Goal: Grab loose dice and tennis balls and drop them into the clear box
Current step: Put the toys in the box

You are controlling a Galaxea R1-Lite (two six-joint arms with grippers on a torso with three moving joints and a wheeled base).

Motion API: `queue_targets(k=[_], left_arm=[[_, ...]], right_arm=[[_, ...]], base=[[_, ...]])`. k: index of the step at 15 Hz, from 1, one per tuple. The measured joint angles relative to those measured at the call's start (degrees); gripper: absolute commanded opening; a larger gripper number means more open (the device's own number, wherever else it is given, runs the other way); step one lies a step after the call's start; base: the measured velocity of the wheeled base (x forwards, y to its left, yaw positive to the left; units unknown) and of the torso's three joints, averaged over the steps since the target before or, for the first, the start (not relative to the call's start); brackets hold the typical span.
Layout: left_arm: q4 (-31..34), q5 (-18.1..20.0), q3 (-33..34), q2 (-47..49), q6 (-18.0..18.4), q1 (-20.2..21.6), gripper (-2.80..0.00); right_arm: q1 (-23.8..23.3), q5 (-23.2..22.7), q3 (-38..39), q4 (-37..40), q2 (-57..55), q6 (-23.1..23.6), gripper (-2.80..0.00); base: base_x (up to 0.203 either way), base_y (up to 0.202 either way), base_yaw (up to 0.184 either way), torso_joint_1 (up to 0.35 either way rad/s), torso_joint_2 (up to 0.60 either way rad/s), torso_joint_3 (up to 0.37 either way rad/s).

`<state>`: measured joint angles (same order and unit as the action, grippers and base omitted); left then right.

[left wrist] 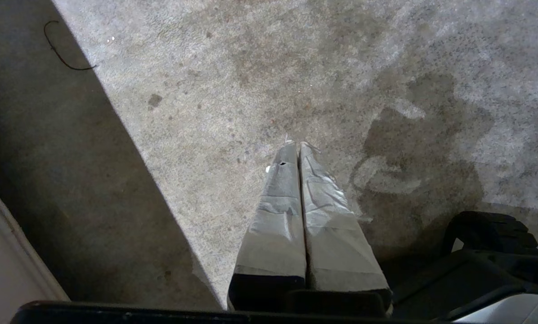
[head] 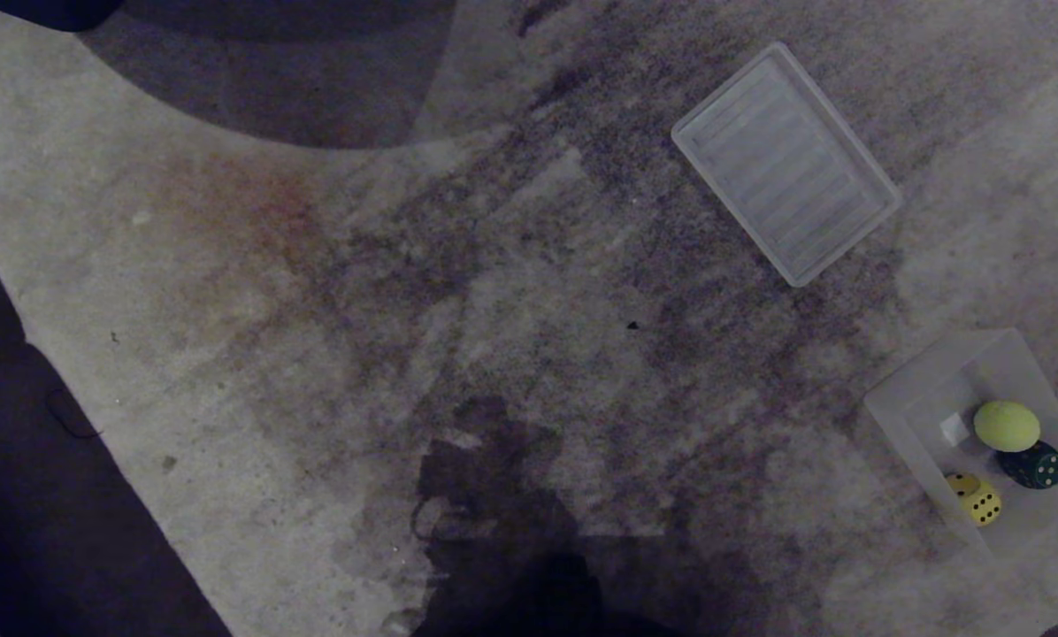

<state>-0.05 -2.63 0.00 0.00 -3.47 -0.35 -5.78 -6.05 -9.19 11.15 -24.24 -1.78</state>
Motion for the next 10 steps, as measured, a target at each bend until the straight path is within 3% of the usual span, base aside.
queue_targets(k=[3,5,8,10], left_arm=[[-0.02,0.02,0.00,0.00,0.00,0.00,-2.80],[-0.02,0.02,0.00,0.00,0.00,0.00,-2.80],[-0.03,0.02,0.00,0.00,0.00,0.00,-2.80],[-0.02,0.03,0.00,0.00,0.00,0.00,-2.80]], right_arm=[[-0.23,5.45,5.43,-4.41,5.56,0.31,-2.80],[-0.23,5.59,7.90,-10.15,6.82,0.74,-2.80],[-0.14,5.48,9.00,-12.47,7.60,1.71,-2.80],[3.17,5.45,9.08,-12.60,8.48,1.78,-2.80]], base=[[0.000,0.000,0.000,0.000,0.00,0.000],[0.000,0.000,0.000,0.000,0.00,0.000],[0.000,0.000,0.000,0.000,0.00,0.000],[0.000,0.000,0.000,0.000,0.00,0.000]])
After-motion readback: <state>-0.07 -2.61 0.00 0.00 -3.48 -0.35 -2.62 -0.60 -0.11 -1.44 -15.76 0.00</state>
